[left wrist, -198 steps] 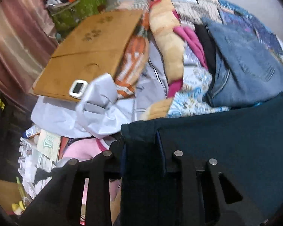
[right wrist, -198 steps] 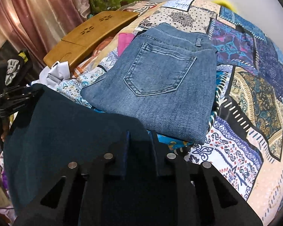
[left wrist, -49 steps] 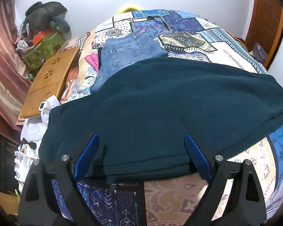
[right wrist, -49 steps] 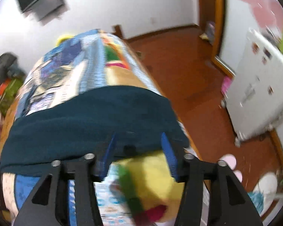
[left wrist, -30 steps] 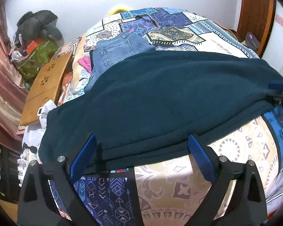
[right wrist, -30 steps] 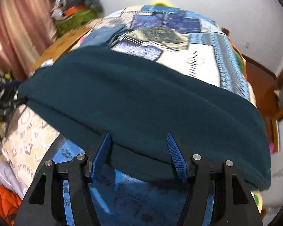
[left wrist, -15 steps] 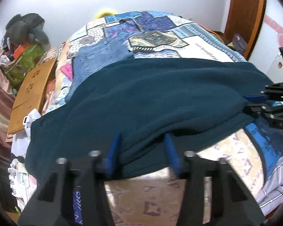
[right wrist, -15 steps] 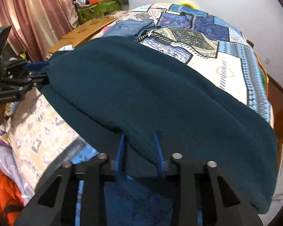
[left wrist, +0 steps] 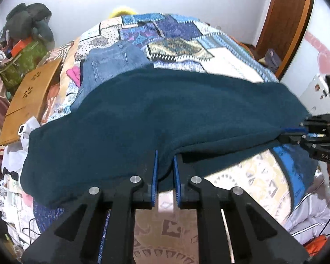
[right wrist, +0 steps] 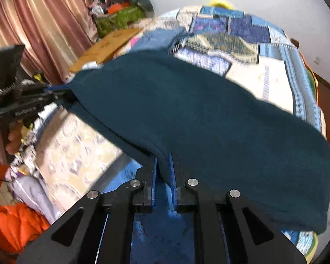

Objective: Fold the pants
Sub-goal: 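Smooth the pants edge with the left tool while the right tool holds the other end, then grasp the pants leg end with the right tool and fold it over the pants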

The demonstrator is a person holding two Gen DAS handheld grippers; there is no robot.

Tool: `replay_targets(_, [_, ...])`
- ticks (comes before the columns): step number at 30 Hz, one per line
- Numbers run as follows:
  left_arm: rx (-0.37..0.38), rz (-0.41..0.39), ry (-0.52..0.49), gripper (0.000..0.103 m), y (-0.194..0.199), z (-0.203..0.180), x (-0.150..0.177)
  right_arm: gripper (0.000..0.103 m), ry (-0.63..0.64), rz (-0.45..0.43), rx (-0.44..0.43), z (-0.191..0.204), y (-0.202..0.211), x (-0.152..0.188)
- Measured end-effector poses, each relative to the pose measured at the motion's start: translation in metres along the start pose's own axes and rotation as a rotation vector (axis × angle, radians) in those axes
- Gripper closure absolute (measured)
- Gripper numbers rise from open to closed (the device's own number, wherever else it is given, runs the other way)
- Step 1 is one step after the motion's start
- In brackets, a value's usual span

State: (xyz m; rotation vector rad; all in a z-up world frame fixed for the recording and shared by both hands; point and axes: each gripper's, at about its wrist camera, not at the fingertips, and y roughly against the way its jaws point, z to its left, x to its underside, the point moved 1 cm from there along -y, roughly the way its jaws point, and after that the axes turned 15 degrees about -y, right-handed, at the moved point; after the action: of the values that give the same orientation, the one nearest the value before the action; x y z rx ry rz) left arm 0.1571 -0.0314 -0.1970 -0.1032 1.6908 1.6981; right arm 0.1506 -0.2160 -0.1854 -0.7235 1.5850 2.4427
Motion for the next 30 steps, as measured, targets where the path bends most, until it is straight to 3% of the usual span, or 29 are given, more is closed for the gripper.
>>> replay_targets(4, [-0.004, 0.002, -0.004, 0.09, 0.003, -0.002, 0.004, 0.083, -0.007, -0.016, -0.017, 0.0, 0.016, -0.007])
replay_targets(6, [0.007, -0.001, 0.007, 0.089, 0.007, 0.0, 0.005, 0.075, -0.016, -0.053, -0.016, -0.004, 0.025, -0.012])
replay_targets(8, [0.017, 0.005, 0.022, 0.089, 0.01, 0.002, 0.006, 0.058, -0.033, -0.103, 0.027, -0.013, 0.031, -0.019])
replay_targets(10, [0.015, 0.008, 0.034, 0.087, 0.012, 0.004, 0.007, 0.053, -0.076, -0.135, 0.061, -0.027, 0.033, -0.023])
replay_targets(13, [0.005, 0.002, 0.047, 0.077, 0.019, 0.009, 0.005, 0.051, -0.181, -0.149, 0.126, -0.058, 0.027, -0.028])
replay_targets(17, [-0.063, -0.016, 0.051, 0.045, 0.031, 0.019, 0.005, 0.051, -0.303, -0.134, 0.248, -0.1, 0.019, -0.022])
replay_targets(19, [-0.086, -0.015, 0.065, 0.041, 0.033, 0.026, 0.005, 0.051, -0.359, -0.121, 0.233, -0.113, 0.021, -0.013])
replay_targets(23, [-0.133, -0.008, 0.103, 0.03, 0.033, 0.043, 0.003, 0.051, -0.41, -0.171, 0.234, -0.124, 0.04, 0.009])
replay_targets(25, [-0.15, 0.002, 0.118, 0.029, 0.029, 0.051, 0.001, 0.051, -0.453, -0.195, 0.229, -0.129, 0.054, 0.018])
replay_targets(30, [-0.128, 0.013, 0.149, 0.02, 0.015, 0.058, -0.011, 0.051, -0.538, -0.235, 0.204, -0.137, 0.075, 0.033])
